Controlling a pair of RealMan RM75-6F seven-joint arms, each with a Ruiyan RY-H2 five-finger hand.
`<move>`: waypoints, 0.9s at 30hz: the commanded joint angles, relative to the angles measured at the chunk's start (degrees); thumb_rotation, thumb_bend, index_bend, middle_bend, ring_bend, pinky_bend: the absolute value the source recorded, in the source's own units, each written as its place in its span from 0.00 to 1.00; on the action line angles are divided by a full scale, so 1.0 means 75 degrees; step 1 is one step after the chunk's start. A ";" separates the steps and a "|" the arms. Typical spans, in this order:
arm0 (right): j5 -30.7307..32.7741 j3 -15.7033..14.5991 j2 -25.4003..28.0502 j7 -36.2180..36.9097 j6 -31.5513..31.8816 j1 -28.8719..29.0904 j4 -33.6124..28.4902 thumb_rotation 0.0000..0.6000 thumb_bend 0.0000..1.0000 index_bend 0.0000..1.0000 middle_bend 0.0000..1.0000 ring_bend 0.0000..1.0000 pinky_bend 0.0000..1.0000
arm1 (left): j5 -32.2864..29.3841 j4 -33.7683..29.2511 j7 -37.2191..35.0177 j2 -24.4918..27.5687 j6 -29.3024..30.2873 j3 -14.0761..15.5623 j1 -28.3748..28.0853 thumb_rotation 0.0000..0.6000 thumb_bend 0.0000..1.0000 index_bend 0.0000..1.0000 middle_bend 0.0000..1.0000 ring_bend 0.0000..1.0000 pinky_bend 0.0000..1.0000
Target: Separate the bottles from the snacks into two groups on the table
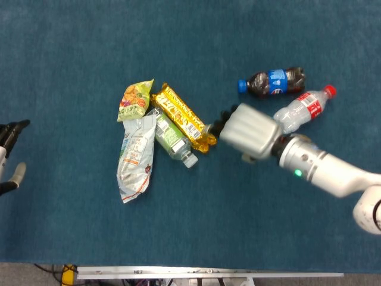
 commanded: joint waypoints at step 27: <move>0.1174 -0.0240 -0.1181 -0.1802 -0.0187 0.0461 0.0534 1.00 0.11 0.20 0.38 0.30 0.44 | 0.0066 0.0290 -0.0356 -0.0035 0.0207 0.0049 0.0186 1.00 0.41 0.10 0.20 0.19 0.15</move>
